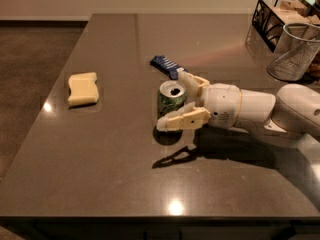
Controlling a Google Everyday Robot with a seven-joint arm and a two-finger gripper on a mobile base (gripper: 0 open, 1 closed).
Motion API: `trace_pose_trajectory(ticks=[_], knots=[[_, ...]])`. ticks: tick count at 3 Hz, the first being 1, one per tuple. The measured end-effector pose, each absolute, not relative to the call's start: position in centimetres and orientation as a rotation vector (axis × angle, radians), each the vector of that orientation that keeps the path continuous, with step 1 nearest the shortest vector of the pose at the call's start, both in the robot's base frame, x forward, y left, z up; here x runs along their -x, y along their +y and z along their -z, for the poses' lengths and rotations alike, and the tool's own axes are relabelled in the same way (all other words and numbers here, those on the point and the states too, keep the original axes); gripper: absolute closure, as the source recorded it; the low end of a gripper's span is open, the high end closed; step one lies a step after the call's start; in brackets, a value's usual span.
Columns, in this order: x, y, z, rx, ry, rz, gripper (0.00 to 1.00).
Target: Place green can upright
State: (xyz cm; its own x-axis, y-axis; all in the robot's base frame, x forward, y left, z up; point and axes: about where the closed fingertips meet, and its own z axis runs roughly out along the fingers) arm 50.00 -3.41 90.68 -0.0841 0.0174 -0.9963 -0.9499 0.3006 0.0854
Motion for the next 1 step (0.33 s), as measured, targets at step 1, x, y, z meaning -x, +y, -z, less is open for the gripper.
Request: trace_pose_trajectory(ticks=[1], knots=[[-50.00, -3.40, -90.68, 0.935, 1.397, -1.042, 0.00]])
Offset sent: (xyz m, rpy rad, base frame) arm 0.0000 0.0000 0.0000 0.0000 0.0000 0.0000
